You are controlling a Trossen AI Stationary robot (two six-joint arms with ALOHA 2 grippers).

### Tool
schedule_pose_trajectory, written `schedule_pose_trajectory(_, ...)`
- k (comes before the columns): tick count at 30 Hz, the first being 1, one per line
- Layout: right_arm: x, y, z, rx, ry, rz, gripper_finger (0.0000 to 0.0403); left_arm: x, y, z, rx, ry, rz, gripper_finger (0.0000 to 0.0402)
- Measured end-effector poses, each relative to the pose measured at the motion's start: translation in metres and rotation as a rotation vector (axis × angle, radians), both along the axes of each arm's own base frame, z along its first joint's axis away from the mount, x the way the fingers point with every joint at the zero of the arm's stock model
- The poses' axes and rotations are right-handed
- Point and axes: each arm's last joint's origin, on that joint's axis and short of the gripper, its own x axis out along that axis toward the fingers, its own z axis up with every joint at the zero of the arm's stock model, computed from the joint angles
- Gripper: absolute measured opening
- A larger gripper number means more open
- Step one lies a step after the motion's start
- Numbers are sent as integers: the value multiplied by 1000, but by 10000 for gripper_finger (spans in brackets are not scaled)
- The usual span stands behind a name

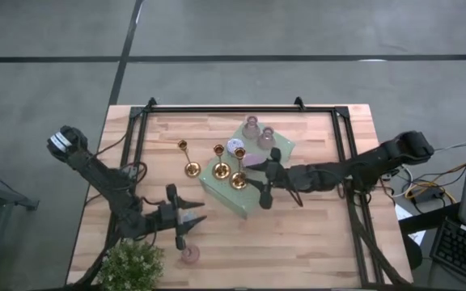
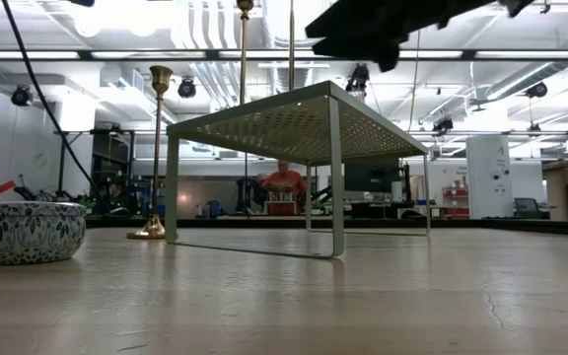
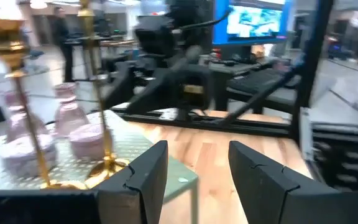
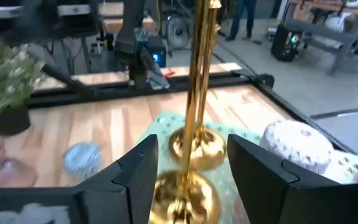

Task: Pick & Place candle stick holders
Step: Put the gold candle holder aligned with the other gold candle holders on the shelf

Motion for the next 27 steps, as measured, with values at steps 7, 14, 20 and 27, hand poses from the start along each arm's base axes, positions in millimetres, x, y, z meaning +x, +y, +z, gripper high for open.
schedule_pose_trajectory(7,-25,20,12,3,64,83,195,-3,11,-4,-19,1,348,175)
schedule_pose_trajectory(14,-47,52,25,-10,23,222,185,-4,21,-17,18,6,562,174)
schedule_pose_trajectory(20,-55,67,26,-38,12,210,178,3,43,-37,3,18,609,174)
schedule_pose_trajectory(27,-57,70,26,-41,11,212,176,-1,58,-57,19,11,686,174)
